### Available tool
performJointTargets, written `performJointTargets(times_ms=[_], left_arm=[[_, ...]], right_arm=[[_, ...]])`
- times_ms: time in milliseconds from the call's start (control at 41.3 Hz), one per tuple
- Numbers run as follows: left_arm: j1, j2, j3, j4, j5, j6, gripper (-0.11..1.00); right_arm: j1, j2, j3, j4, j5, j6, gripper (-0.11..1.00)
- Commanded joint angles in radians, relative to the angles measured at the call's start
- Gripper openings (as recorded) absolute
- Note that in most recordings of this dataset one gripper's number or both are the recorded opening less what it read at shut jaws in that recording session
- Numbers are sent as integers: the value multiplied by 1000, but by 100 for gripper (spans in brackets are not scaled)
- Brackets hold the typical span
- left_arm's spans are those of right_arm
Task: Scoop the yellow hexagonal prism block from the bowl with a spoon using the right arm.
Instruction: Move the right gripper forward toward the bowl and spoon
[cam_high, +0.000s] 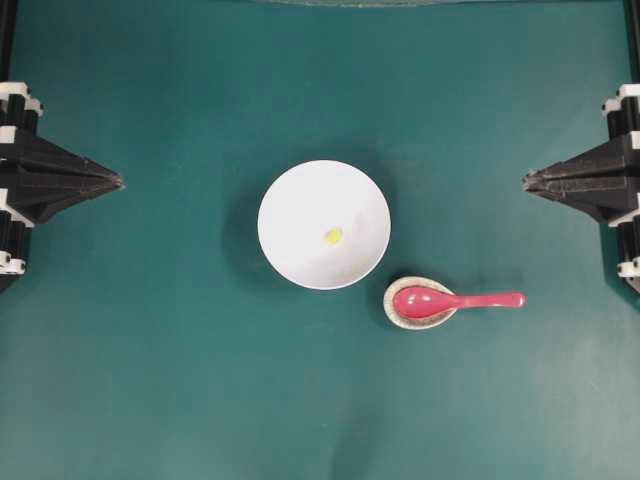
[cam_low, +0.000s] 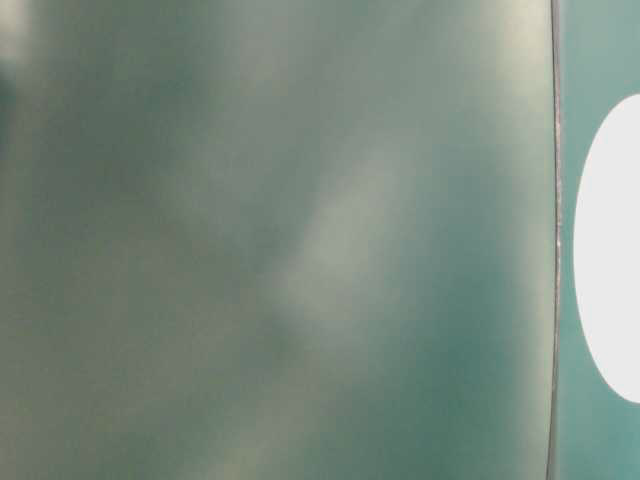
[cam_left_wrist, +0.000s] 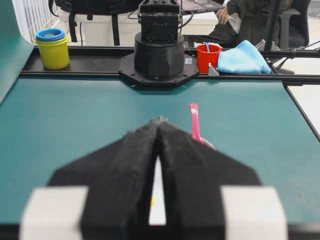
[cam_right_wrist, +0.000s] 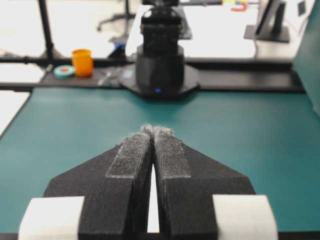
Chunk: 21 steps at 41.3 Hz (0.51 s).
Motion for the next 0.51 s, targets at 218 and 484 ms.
performJointTargets(times_ms=[218,484], left_arm=[[0,9,-49,8,77,-8,1],[-2,17,-46,8,84,-8,1]], right_arm=[[-3,0,-34,-6,-11,-6,0],[-5,11,-35,-5,-6,-2,3]])
